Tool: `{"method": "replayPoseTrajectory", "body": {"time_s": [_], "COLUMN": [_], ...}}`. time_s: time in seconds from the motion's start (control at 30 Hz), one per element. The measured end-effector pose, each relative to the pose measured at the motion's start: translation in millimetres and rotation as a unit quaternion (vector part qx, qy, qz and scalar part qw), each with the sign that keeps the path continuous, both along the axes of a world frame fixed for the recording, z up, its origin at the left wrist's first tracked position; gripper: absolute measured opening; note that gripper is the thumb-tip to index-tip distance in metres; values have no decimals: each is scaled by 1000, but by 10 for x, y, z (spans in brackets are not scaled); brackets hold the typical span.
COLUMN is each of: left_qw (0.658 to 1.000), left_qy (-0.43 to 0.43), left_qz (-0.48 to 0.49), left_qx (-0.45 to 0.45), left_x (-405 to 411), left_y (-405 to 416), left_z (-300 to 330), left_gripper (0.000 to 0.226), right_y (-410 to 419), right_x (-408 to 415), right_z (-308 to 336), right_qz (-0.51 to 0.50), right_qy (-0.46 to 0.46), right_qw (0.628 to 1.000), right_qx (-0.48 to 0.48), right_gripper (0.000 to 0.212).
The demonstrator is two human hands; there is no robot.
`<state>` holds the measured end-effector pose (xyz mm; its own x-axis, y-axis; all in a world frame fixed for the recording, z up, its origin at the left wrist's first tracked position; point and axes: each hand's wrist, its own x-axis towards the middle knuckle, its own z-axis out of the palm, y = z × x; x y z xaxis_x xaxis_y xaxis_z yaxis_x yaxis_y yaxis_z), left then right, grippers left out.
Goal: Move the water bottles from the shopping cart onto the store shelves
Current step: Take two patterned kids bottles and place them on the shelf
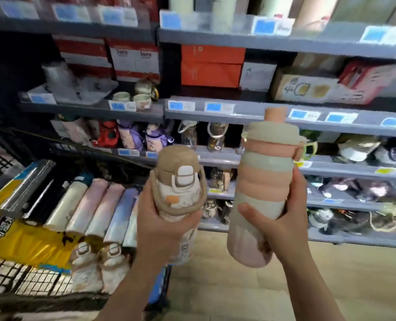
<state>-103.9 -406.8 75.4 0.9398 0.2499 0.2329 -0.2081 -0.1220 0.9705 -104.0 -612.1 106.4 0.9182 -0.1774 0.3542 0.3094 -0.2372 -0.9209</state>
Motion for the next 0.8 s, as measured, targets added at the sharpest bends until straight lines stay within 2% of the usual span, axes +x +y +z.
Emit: {"method": "replayPoseTrajectory", "body": {"time_s": [0.13, 0.23, 0.33, 0.43, 0.5, 0.57, 0.63, 0.8], "left_qw": [998, 996, 992, 990, 987, 985, 984, 978], "left_qy": [-23, -61, -93, -109, -119, -122, -121, -127], "left_qz": [-48, -62, -76, -78, -82, -83, -75, -84], "left_qx": [-16, -24, -28, -44, -70, -88, -104, -146], "left_x": [105, 218, 422, 704, 932, 1160, 1451, 2312], "left_y": [-898, -1433, -1835, -2121, -2257, -2398, -2537, -2880], "left_z": [314, 571, 812, 990, 1042, 1090, 1119, 1161], "left_gripper": [103, 94, 89, 91, 94, 90, 84, 85], "right_y": [-908, -1405, -1805, -2107, -2264, -2412, -2537, -2766], "right_x": [-141, -156, -59, 179, 388, 621, 892, 1596], "right_z": [302, 533, 712, 863, 949, 1003, 1061, 1178], "right_qz": [-42, -61, -87, -107, -114, -118, -131, -131], "right_qy": [-38, -53, -64, -75, -72, -69, -68, -97], "right_qw": [998, 997, 994, 991, 990, 990, 989, 987], "right_qx": [-4, 14, 27, 35, 33, 34, 21, 3], "right_gripper": [102, 91, 93, 100, 96, 91, 95, 97]}}
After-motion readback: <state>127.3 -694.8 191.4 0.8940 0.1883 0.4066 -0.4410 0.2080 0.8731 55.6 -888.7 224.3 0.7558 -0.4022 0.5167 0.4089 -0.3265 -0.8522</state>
